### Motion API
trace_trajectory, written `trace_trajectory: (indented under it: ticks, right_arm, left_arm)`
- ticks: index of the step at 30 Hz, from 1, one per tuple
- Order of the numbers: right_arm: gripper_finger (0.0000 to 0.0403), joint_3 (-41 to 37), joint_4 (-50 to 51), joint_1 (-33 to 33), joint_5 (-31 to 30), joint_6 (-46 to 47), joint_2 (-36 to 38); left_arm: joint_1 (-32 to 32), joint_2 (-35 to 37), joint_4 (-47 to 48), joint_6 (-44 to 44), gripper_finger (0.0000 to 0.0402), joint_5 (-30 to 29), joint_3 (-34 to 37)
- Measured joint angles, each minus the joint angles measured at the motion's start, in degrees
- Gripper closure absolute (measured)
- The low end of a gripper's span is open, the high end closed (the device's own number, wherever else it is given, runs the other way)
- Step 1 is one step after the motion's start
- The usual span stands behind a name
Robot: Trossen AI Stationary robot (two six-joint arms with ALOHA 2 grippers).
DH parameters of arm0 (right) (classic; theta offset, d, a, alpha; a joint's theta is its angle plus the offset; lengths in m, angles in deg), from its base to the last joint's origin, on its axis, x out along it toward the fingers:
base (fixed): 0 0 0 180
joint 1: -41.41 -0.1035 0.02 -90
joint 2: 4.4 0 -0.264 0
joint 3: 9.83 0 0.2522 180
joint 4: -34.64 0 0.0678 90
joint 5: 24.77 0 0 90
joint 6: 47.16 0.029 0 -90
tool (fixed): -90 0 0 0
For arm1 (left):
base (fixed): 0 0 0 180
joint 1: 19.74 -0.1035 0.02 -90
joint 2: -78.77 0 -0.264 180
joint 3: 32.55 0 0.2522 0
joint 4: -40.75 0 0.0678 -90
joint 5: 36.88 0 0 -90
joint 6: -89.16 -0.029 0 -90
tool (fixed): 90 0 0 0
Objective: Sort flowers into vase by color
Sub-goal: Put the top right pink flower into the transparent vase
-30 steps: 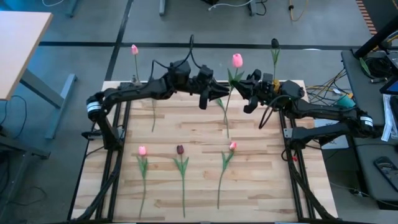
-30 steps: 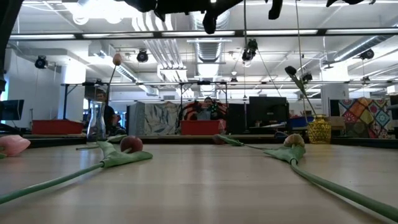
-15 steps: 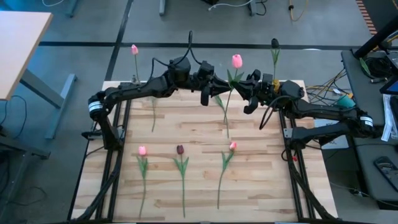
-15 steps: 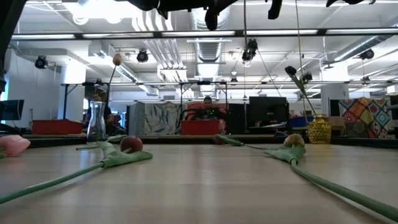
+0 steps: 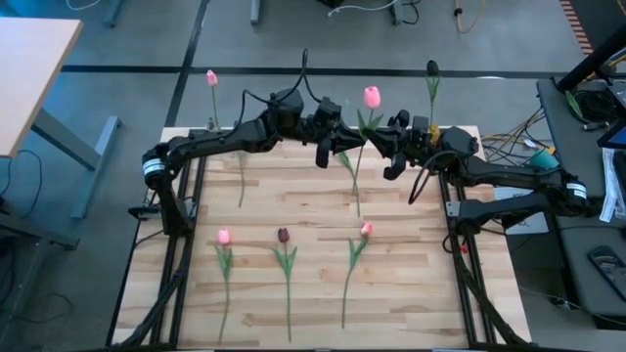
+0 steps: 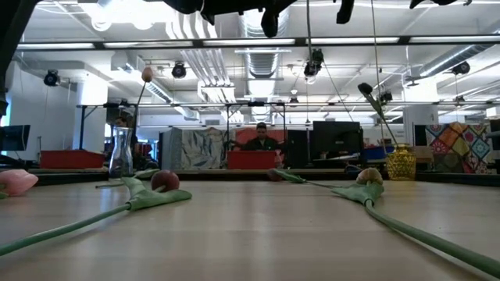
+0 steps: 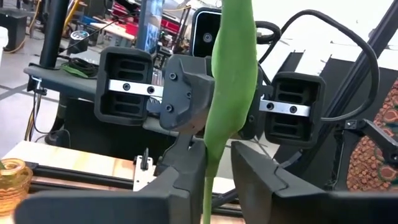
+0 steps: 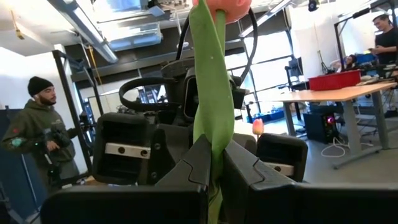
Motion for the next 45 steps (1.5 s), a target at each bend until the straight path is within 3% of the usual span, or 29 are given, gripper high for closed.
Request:
trace_trajectory:
  ticks: [6, 17, 27, 32, 45]
  right_arm:
    - [0.0390, 0.00, 0.17, -0.02, 0.26, 0.07, 0.00]
    - [0.0382, 0.00, 0.31, 0.02, -0.52, 3.13, 0.00]
    - [0.0261, 0.00, 0.31, 0.02, -0.41, 6.12, 0.13]
    - [0.0224, 0.00, 0.58, 0.02, -0.26, 6.10, 1.29]
    - [0.0227, 1.20, 8.18, 0.02, -0.48, 3.52, 5.35]
  left_arm:
    - [0.00, -0.12, 0.06, -1.68, 0.0395, 1.10, 0.00]
    - [-0.33, -0.12, 0.38, -2.74, 0.0401, -0.05, 0.02]
    - [-0.28, -0.11, 2.48, -3.80, 0.0401, -1.81, 0.09]
    - [-0.54, 1.01, 5.08, -6.68, 0.0401, -3.64, 0.11]
    - [-2.28, 10.54, 18.83, -16.42, 0.0402, -20.09, 2.27]
